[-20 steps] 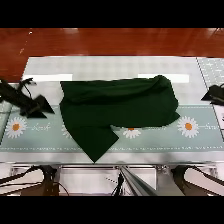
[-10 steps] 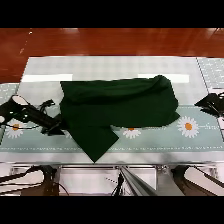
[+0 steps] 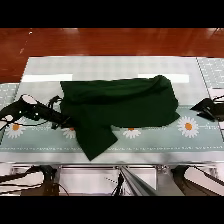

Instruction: Fold the shirts.

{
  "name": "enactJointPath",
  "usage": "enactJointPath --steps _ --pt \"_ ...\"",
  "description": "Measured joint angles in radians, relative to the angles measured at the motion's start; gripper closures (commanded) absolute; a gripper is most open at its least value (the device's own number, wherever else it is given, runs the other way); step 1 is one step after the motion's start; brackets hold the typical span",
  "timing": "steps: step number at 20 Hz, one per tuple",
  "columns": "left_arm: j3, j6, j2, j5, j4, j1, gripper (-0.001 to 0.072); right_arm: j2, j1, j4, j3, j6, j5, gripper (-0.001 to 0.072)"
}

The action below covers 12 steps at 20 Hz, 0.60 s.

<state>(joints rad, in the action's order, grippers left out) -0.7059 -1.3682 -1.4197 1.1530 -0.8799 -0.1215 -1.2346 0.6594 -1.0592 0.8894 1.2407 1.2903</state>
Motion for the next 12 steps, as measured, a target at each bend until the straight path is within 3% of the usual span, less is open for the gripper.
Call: enactJointPath --steps 5,10,11,12 --pt "0.0 0.016 0.053 -0.074 -0.017 0.002 0.0682 -0.084 -0.02 0.11 -0.086 -0.008 -0.08 0.0165" --pt "-0.002 0.025 0.092 -0.068 -0.008 0.002 0.0682 -0.174 -0.142 0.151 -0.106 0.018 -0.147 0.0161" --pt "-0.002 0.026 0.098 -0.065 -0.005 0.002 0.0682 -0.195 -0.169 0.163 -0.106 0.036 -0.156 0.0226" --pt "-0.002 0.025 0.105 -0.064 -0.003 0.003 0.0682 -0.216 -0.195 0.178 -0.107 0.05 -0.164 0.0396"
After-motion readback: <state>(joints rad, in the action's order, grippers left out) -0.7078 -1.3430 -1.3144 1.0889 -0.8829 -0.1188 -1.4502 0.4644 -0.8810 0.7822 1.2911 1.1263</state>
